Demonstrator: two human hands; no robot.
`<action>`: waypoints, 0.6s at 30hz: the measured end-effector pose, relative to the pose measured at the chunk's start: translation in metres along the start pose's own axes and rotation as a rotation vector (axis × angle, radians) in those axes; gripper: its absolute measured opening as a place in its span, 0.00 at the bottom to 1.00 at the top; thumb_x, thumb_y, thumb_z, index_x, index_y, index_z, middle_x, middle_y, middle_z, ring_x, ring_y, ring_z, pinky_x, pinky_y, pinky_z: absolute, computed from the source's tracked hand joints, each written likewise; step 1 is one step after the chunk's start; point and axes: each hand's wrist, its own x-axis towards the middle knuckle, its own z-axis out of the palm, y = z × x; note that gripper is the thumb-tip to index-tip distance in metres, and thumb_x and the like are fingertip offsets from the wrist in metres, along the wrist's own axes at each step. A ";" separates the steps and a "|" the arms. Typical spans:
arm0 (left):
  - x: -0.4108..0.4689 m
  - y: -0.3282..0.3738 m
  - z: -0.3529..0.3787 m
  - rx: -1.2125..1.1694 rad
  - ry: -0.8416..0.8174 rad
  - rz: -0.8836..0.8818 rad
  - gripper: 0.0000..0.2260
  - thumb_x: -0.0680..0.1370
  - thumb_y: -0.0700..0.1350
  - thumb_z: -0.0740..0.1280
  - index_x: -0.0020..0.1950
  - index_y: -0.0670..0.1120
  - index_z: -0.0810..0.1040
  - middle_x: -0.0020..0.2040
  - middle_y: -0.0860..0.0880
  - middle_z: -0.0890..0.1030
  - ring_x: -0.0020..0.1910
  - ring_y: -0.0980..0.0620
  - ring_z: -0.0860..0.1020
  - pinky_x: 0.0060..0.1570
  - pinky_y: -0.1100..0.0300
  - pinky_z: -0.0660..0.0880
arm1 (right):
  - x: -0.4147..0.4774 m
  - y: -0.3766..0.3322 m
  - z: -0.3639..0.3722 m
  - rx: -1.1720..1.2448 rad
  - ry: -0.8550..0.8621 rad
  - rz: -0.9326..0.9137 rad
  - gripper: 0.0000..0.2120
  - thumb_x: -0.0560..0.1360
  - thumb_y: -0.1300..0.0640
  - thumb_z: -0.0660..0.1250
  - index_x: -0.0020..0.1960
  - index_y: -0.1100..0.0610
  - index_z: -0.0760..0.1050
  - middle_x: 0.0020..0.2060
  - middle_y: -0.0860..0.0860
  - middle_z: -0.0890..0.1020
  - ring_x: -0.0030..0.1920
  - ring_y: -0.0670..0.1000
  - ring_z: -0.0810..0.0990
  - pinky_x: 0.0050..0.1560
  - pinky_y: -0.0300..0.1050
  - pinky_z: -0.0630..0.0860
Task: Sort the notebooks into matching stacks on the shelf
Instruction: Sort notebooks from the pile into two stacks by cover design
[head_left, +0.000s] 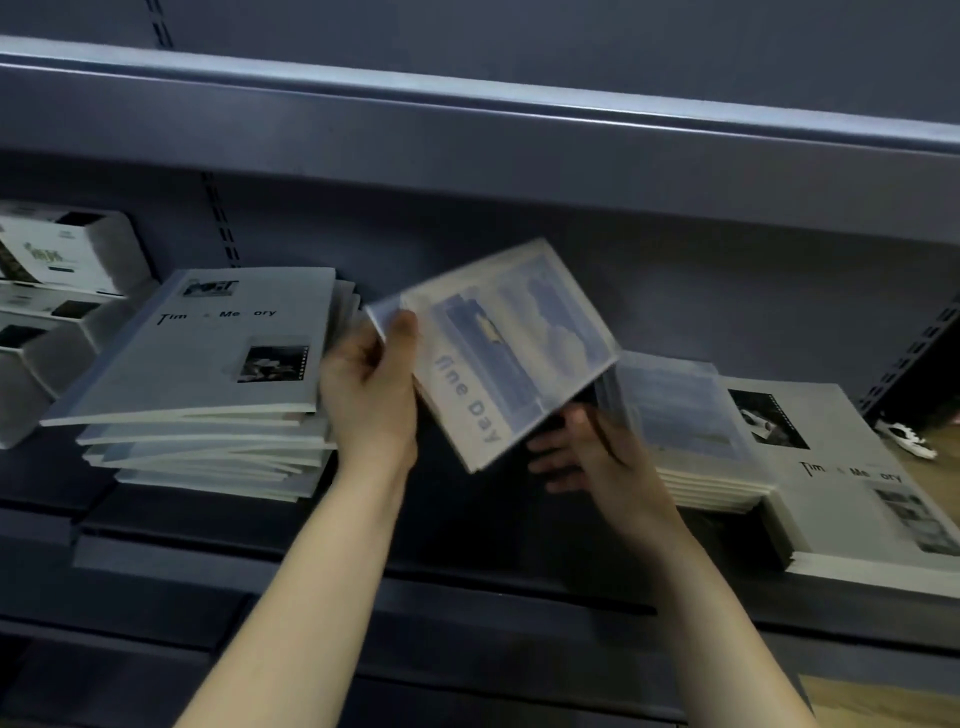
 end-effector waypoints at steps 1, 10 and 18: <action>-0.006 -0.006 0.002 -0.024 -0.022 -0.056 0.05 0.79 0.42 0.66 0.44 0.47 0.81 0.39 0.52 0.82 0.41 0.53 0.80 0.43 0.56 0.77 | 0.000 -0.004 -0.001 0.107 -0.022 0.017 0.24 0.74 0.37 0.60 0.58 0.54 0.74 0.44 0.54 0.85 0.43 0.53 0.85 0.37 0.44 0.81; -0.043 -0.040 0.009 -0.109 -0.325 -0.321 0.09 0.74 0.34 0.68 0.49 0.43 0.69 0.48 0.44 0.78 0.49 0.45 0.81 0.44 0.48 0.81 | 0.005 -0.013 -0.036 0.226 -0.024 -0.044 0.25 0.73 0.54 0.70 0.68 0.45 0.68 0.56 0.49 0.81 0.51 0.55 0.84 0.36 0.52 0.81; -0.043 -0.067 0.011 0.236 -0.627 -0.240 0.12 0.70 0.44 0.76 0.47 0.45 0.74 0.48 0.47 0.83 0.48 0.49 0.82 0.45 0.55 0.81 | 0.008 -0.008 -0.073 -0.106 0.261 -0.098 0.13 0.77 0.63 0.66 0.58 0.50 0.77 0.48 0.50 0.85 0.49 0.51 0.84 0.44 0.46 0.79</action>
